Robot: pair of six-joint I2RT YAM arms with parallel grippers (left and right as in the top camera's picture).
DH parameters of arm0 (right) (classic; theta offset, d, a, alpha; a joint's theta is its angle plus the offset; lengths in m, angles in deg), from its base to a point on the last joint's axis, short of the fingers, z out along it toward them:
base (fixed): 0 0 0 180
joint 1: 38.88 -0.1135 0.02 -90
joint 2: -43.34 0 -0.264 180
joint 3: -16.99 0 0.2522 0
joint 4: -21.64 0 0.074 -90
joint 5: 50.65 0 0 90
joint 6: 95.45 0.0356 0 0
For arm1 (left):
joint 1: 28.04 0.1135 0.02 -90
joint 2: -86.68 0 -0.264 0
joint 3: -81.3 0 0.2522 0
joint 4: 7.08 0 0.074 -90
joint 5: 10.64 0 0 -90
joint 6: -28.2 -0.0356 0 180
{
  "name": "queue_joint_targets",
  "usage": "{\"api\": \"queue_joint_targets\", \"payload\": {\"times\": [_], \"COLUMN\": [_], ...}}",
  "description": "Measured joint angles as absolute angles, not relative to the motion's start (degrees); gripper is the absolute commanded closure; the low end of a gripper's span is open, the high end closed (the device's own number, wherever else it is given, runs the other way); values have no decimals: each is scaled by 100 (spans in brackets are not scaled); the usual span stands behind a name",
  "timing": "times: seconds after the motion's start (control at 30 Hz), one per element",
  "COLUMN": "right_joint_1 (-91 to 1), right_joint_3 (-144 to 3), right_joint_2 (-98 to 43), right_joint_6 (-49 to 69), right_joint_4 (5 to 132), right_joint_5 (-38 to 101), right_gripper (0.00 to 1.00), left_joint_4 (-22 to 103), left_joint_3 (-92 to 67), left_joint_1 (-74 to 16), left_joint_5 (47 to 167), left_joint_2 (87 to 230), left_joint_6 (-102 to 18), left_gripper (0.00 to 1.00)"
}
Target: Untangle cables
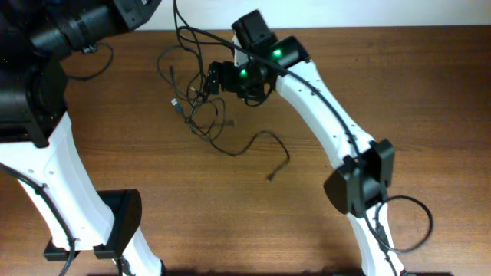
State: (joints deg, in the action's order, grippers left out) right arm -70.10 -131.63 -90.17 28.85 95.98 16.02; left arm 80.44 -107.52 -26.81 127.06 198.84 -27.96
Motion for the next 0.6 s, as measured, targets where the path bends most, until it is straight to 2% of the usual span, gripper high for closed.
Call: {"api": "queue_joint_targets", "payload": {"times": [0.13,0.17,0.2,0.23,0.33,0.37,0.4,0.43,0.6], "right_joint_1": [-7006,-7006,-7006,-7008,-7010,-7010,-7010,-7010,-6770], "right_joint_3": [-13159,-13166,-13168,-13166,-13107,-12965,-12777,-12589,-12510], "right_joint_2": [-9336,-9336,-9336,-9336,-9338,-9336,-9336,-9336,-9334], "right_joint_6": [3329,3285,3198,3065,2837,2750,2678,2518,1843], "right_joint_4": [8811,9050,9358,9806,10099,10112,10123,10162,10665], "right_joint_5": [1064,904,821,782,856,880,889,928,924], "right_gripper": [11,16,28,36,56,67,87,96,96], "left_joint_4": [7707,7692,7668,7578,7169,6936,6811,6765,7661], "left_joint_3": [-10748,-10748,-10748,-10746,-10744,-10744,-10744,-10744,-10744], "left_joint_1": [-2681,-2681,-2681,-2681,-2681,-2681,-2681,-2681,-2672], "left_joint_5": [12715,12713,12702,12676,12647,12636,12630,12621,11937], "left_joint_2": [19884,19884,19884,19884,19884,19884,19884,19884,19879], "left_joint_6": [-2227,-2184,-2157,-2142,-2000,-1915,-1862,-1821,-2042], "left_gripper": [100,100,100,100,100,100,100,100,100]}}
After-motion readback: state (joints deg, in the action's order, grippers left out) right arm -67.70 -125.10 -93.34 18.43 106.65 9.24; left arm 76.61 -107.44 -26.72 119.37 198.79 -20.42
